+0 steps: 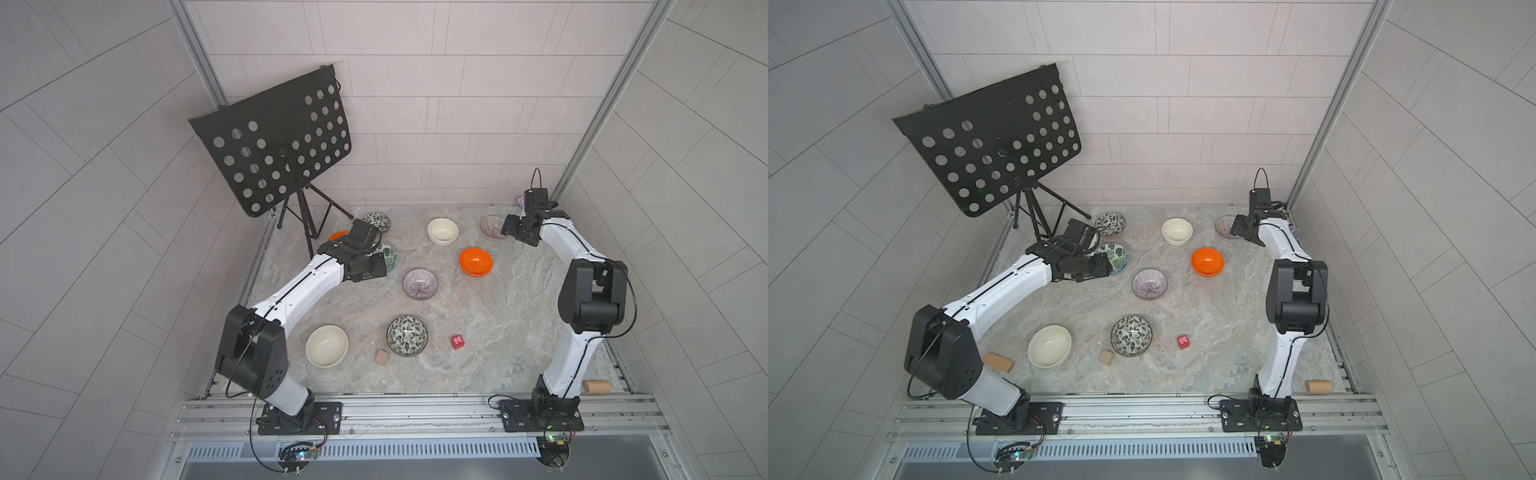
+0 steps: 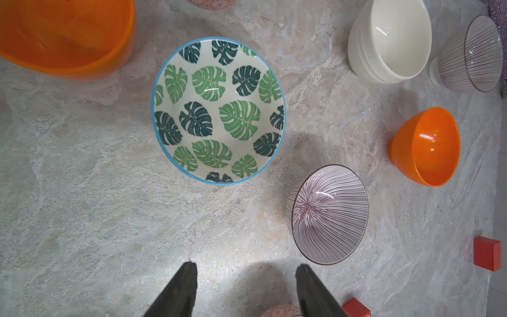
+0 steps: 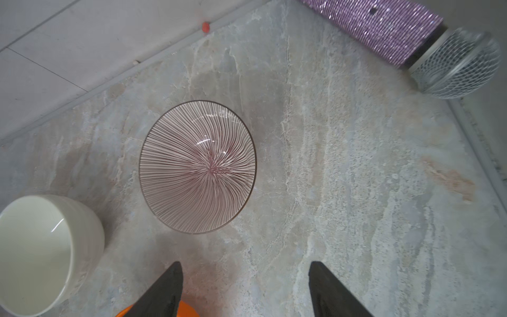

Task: Stack the bowls
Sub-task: Pick up the bowl from the center of the board.

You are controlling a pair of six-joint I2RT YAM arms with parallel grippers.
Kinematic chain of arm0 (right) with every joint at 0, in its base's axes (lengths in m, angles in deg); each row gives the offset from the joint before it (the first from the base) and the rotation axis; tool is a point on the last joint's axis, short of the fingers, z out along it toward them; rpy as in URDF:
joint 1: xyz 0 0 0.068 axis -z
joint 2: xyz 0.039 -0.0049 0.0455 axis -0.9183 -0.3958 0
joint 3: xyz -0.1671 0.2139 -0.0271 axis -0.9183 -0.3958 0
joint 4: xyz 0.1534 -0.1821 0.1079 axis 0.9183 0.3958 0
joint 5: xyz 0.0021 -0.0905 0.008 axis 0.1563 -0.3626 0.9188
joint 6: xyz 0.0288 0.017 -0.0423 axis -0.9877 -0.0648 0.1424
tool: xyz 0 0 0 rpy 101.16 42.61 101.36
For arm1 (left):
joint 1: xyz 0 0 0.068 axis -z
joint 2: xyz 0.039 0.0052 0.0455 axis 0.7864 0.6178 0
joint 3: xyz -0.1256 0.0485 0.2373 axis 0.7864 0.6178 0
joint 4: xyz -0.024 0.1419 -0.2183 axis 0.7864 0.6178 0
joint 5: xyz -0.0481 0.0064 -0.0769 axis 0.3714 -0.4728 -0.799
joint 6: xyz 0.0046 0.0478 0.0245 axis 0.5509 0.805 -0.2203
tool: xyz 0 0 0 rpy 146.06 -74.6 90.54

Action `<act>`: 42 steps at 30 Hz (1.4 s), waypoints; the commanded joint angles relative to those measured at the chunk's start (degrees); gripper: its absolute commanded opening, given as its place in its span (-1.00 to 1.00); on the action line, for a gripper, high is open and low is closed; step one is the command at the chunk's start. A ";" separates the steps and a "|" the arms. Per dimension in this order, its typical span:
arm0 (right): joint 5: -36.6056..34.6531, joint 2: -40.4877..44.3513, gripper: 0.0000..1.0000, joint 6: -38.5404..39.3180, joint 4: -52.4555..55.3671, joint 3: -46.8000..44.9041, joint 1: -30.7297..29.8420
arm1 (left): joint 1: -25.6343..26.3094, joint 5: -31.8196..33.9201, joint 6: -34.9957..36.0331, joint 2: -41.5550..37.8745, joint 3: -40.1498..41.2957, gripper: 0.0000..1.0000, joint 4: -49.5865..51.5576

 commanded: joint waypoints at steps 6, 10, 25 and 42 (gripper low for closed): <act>2.02 -7.05 0.30 -1.19 1.92 7.34 0.59 | 0.59 -2.42 1.67 -2.08 -0.41 0.20 1.10; 1.97 -10.86 0.16 -1.28 3.24 11.44 1.33 | 0.65 -2.76 2.01 -1.82 -0.78 0.20 1.19; 6.92 -18.08 -0.41 -1.39 1.82 17.40 2.89 | 0.62 -2.37 2.69 -1.42 -1.14 0.20 1.02; 3.35 1.73 -0.98 3.30 2.13 6.59 -0.16 | 2.14 -3.83 3.10 0.60 -7.80 0.20 1.67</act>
